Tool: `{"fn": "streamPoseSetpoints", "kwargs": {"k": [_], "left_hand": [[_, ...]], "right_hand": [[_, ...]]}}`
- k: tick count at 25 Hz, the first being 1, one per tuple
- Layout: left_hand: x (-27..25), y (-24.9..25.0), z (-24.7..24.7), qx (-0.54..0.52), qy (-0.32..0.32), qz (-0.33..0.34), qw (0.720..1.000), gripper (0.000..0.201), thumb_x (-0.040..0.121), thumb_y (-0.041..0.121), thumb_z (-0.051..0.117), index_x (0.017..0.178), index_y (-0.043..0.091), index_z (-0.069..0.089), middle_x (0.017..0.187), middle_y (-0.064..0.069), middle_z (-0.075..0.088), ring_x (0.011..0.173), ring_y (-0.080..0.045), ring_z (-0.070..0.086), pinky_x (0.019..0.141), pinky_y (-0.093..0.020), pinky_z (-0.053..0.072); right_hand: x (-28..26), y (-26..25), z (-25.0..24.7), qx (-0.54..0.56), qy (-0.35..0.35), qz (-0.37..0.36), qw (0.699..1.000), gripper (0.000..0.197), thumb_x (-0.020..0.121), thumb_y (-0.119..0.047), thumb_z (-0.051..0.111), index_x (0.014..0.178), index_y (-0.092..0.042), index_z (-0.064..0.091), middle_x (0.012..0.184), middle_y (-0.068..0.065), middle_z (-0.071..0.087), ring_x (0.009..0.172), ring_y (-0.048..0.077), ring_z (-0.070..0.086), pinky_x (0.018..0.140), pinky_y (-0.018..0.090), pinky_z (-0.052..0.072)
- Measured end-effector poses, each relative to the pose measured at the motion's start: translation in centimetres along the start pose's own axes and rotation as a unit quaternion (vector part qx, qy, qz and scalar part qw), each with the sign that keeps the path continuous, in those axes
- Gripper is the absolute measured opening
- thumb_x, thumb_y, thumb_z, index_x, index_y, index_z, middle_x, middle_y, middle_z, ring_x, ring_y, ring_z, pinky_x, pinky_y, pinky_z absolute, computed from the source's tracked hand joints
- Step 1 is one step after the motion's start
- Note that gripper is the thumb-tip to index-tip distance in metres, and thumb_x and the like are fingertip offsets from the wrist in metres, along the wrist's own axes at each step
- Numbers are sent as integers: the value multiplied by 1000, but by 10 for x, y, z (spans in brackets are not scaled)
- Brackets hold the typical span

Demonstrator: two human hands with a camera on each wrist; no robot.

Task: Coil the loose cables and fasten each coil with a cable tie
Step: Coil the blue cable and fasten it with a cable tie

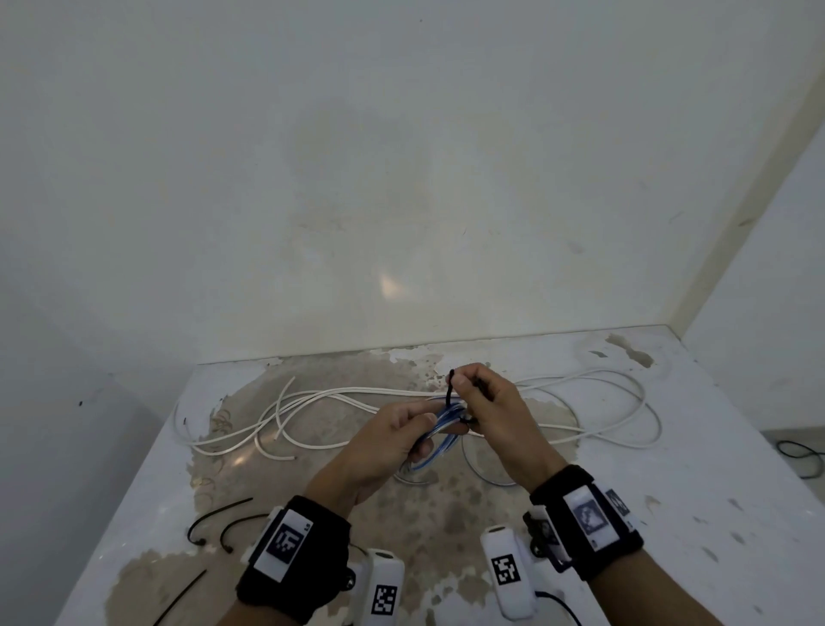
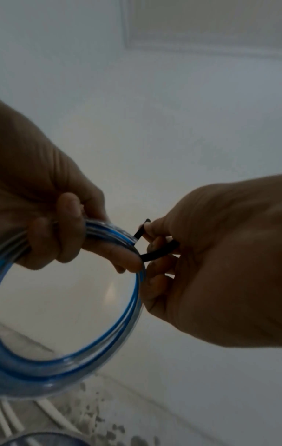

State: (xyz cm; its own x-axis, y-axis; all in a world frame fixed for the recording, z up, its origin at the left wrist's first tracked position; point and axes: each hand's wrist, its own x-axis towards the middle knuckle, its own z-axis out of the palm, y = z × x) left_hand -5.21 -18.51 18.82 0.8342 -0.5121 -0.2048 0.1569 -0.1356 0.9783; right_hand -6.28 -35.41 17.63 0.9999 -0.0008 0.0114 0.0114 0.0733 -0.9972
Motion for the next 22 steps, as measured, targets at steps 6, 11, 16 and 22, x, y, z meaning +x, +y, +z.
{"fn": "streamPoseSetpoints", "kwargs": {"k": [6, 11, 16, 22], "left_hand": [[2, -5, 12, -59, 89, -5, 994, 33, 101, 6, 44, 124, 22, 62, 83, -8, 75, 50, -8, 38, 53, -22, 33], [7, -11, 13, -77, 157, 4, 985, 28, 100, 7, 47, 116, 18, 67, 77, -11, 62, 51, -9, 42, 50, -21, 34], [11, -14, 6, -98, 219, 19, 971, 28, 100, 6, 47, 118, 17, 66, 68, -11, 46, 51, -12, 39, 51, -26, 30], [4, -13, 19, -46, 229, 61, 970, 30, 99, 6, 48, 111, 22, 70, 66, 4, 57, 48, -10, 40, 47, -20, 36]], "right_hand": [[-3, -4, 4, -33, 3, -28, 999, 15, 103, -14, 54, 91, -9, 63, 75, -1, 58, 65, 6, 61, 59, 21, 54], [-5, 0, 2, -82, 26, -49, 995, 7, 95, -18, 69, 100, -15, 66, 71, 3, 63, 67, 17, 65, 60, 31, 57], [-19, 3, 2, -107, -39, -80, 990, 6, 88, -11, 75, 93, -10, 72, 75, -13, 66, 73, 6, 61, 71, 17, 50], [-17, -2, 11, -45, 35, -80, 995, 21, 94, -3, 65, 104, -19, 75, 88, -6, 77, 83, 13, 73, 69, 24, 59]]}}
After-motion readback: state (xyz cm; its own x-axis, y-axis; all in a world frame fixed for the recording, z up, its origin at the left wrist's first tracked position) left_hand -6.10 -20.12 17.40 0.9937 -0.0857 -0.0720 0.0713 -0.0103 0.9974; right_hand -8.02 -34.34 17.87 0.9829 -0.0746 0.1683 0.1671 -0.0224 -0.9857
